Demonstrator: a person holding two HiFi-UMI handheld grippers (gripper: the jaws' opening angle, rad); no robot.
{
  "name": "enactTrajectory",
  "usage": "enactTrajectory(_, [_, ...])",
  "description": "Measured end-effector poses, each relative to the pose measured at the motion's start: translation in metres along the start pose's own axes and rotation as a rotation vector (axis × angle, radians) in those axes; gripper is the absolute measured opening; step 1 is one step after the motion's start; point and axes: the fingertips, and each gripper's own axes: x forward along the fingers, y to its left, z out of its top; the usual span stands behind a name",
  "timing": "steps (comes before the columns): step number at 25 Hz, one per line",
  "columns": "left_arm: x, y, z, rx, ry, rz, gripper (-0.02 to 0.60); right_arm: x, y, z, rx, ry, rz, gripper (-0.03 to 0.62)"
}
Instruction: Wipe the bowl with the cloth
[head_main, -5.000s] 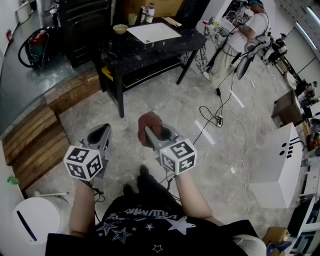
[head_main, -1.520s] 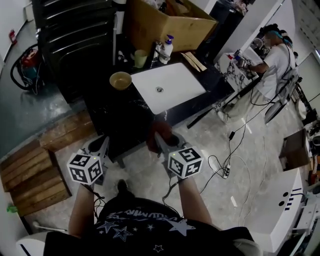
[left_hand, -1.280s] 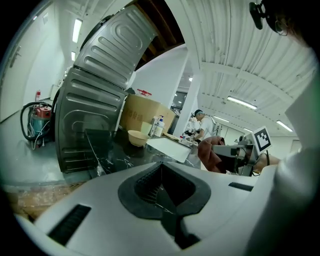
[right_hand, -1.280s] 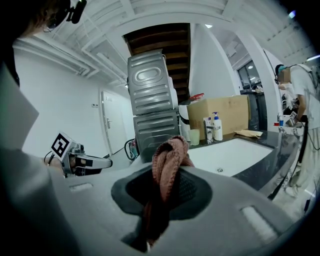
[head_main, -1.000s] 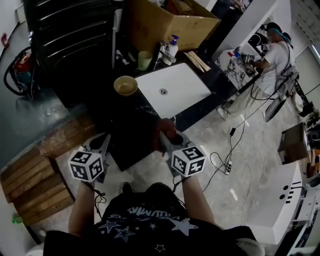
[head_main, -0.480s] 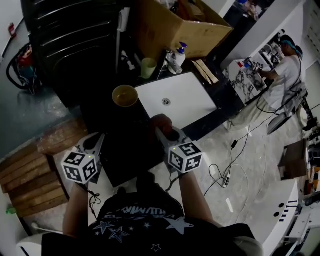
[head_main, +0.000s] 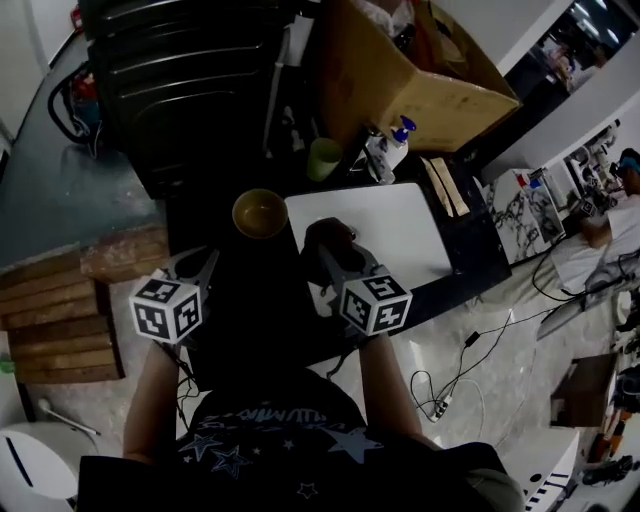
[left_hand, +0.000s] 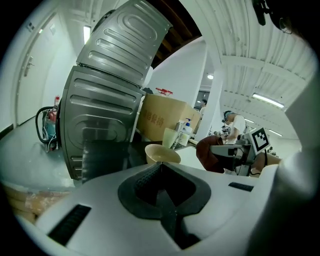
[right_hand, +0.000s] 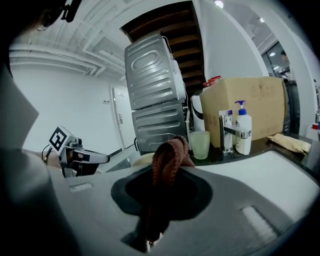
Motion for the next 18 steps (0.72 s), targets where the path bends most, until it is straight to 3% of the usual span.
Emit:
enactTrajectory(4, [0.019, -0.004, 0.011, -0.060, 0.006, -0.006, 0.009, 0.016, -0.017, 0.007, -0.003, 0.006, 0.048, 0.060])
enactTrajectory(12, [0.049, 0.018, 0.035, -0.179, -0.028, 0.103, 0.011, 0.045, -0.039, 0.012, -0.014, 0.038, 0.148, 0.060])
enactTrajectory(18, [0.071, 0.024, 0.032, -0.225, 0.006, 0.127, 0.109, 0.063, -0.047, 0.013, -0.027, 0.059, 0.216, 0.060])
